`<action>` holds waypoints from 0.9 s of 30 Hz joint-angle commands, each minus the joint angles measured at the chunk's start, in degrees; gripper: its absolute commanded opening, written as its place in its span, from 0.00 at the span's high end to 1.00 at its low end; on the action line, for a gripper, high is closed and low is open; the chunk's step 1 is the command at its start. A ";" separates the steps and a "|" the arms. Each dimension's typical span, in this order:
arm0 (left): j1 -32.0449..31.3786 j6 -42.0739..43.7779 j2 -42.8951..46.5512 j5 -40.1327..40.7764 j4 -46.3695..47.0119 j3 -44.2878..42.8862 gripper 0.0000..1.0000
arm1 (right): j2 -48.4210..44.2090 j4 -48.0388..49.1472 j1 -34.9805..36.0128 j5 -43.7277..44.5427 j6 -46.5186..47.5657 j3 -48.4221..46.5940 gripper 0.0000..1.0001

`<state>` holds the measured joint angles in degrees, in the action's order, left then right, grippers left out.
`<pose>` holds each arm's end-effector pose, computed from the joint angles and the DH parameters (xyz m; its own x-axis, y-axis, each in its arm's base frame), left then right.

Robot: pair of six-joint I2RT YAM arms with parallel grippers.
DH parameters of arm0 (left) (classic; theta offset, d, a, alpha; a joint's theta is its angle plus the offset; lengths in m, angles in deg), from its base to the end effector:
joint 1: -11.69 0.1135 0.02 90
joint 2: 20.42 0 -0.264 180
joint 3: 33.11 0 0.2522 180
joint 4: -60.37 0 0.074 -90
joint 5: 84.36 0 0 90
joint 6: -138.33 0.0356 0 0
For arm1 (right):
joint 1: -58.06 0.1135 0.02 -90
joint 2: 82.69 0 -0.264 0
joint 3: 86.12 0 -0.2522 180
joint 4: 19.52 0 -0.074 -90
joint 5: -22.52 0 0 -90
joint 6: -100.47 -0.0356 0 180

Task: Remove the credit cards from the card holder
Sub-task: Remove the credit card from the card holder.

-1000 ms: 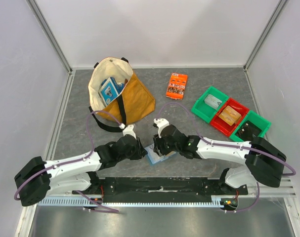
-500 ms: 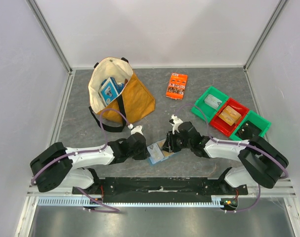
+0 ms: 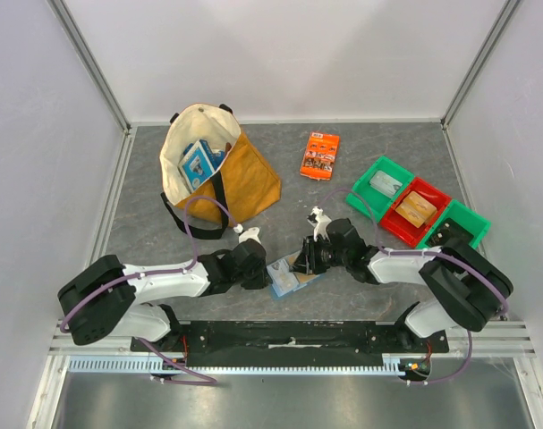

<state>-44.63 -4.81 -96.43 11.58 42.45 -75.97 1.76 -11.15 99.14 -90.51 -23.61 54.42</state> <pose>0.1340 -0.1944 0.1466 -0.8922 -0.0963 -0.4413 0.1297 0.8813 -0.4545 0.1857 0.1804 0.1343 -0.8439 -0.0515 -0.5340 -0.4450 0.6233 0.6430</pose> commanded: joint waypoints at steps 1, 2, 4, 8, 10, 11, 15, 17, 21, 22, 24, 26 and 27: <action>0.24 0.06 -0.98 0.48 -1.55 -0.52 0.95 | 0.98 1.78 -0.65 -0.09 0.68 0.29 0.67; 0.24 0.15 -0.90 0.57 -1.55 -0.52 0.95 | 1.42 1.78 -0.56 -0.70 0.69 0.21 0.68; 0.33 0.15 -0.98 0.48 -1.55 -0.43 0.95 | 2.47 2.39 -0.56 -2.63 0.86 -0.15 0.68; 0.33 0.41 -0.81 0.31 -1.29 -0.60 0.95 | 4.94 5.11 -0.56 -5.53 -0.10 -0.15 0.74; 0.24 0.50 -0.90 0.13 -1.29 -0.69 0.95 | 5.47 6.25 -0.56 -5.98 -0.89 0.11 0.78; 0.15 0.50 -0.81 0.22 -1.29 -0.61 0.95 | 5.47 6.52 -0.48 -6.15 -0.98 0.20 0.83; 0.24 0.50 0.24 0.57 -1.37 -0.34 0.94 | 4.59 6.70 -0.56 -5.98 -1.07 0.47 1.00; 0.24 0.24 1.38 0.75 -1.29 -0.25 0.93 | 4.15 7.13 -0.56 -5.98 -1.42 0.82 1.00; 0.24 0.58 4.90 0.05 1.25 0.80 0.84 | 4.59 8.19 -0.56 -6.24 -2.21 1.35 1.00; 0.33 0.76 5.60 -0.31 2.31 1.15 0.82 | 4.68 8.54 -0.56 -6.24 -2.47 1.35 1.00; 0.24 1.29 6.66 -0.83 3.98 1.24 0.77 | 5.11 8.98 -0.65 -6.42 -2.74 1.52 1.00; 0.33 1.73 6.49 -0.75 3.99 0.80 0.74 | 5.29 9.33 -0.56 -6.50 -3.00 1.61 1.00; 0.24 1.82 6.05 -0.57 3.99 0.54 0.74 | 5.55 9.51 -0.56 -6.59 -3.18 1.61 1.00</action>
<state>-44.54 -4.75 -91.10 11.07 43.04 -75.19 6.63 -4.38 98.40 -96.24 -26.21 55.38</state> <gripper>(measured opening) 0.250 0.010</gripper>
